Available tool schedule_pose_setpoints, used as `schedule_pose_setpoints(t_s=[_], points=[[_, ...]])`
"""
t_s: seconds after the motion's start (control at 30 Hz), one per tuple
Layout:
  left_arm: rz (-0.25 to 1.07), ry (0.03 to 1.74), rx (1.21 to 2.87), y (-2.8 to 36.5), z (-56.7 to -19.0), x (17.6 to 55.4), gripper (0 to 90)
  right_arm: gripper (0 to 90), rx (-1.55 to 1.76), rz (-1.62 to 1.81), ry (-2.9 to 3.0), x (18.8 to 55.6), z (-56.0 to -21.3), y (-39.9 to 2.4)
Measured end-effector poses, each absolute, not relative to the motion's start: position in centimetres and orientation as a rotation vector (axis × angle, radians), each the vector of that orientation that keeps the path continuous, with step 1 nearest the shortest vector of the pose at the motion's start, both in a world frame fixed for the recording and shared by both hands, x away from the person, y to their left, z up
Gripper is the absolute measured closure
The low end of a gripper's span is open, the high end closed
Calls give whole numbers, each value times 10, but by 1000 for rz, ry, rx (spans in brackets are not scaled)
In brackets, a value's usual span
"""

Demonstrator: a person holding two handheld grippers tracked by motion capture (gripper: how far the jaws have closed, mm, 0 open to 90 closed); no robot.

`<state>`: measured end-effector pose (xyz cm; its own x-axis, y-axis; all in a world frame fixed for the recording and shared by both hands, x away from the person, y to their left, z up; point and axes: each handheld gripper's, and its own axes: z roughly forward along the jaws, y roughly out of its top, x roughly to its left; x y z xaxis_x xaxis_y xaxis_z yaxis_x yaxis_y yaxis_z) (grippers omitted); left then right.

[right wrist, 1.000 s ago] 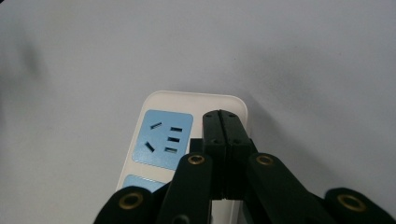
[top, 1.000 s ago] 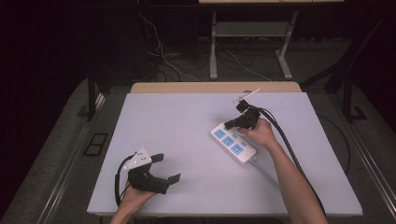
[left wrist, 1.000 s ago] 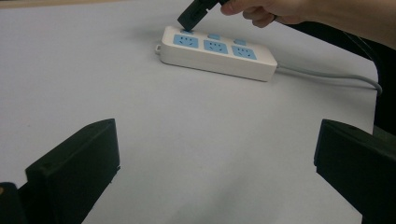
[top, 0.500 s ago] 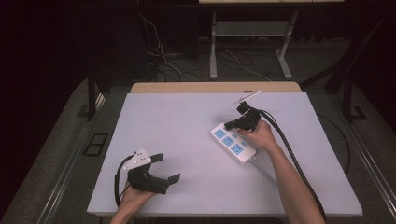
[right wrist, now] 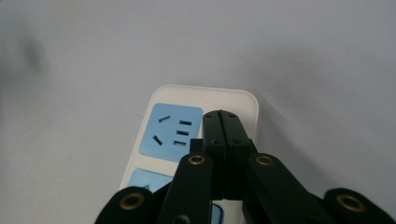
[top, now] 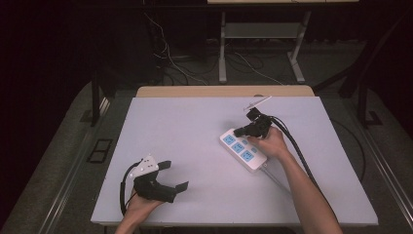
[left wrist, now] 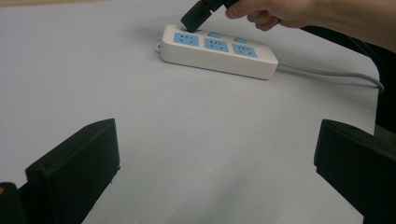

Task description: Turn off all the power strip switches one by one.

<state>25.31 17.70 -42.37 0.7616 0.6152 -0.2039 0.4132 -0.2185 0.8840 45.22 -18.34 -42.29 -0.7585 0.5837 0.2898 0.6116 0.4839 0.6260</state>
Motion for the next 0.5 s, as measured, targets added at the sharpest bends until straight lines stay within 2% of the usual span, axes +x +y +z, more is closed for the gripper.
schedule_pose_setpoints(t_s=[0.5], points=[[229,799,1843,177,-424,254,0,899,-1042,-1176,-2705,439,-403,-188]])
